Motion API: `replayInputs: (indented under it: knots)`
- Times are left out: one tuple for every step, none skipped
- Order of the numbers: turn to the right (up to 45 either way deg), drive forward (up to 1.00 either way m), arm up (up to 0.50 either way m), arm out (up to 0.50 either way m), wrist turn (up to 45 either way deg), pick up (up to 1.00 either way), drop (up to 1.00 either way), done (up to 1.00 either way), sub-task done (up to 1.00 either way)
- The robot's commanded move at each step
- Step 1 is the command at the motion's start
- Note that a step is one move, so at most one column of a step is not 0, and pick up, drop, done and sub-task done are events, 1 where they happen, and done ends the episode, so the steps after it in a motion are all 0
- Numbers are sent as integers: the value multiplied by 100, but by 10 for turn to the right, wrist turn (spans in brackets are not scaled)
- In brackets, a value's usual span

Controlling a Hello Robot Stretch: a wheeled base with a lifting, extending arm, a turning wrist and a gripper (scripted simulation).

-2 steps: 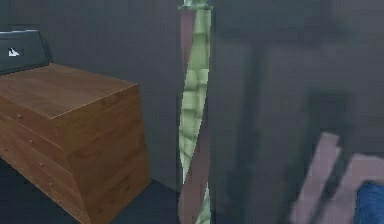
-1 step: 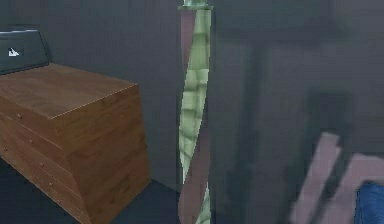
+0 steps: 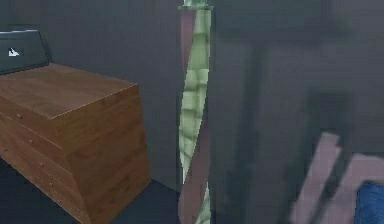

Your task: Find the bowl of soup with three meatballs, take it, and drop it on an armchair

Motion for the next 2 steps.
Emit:
replayInputs:
  knots:
    - [0,0,10,0,0,0,0,0,0]
    - [0,0,0,-8,0,0,0,0,0]
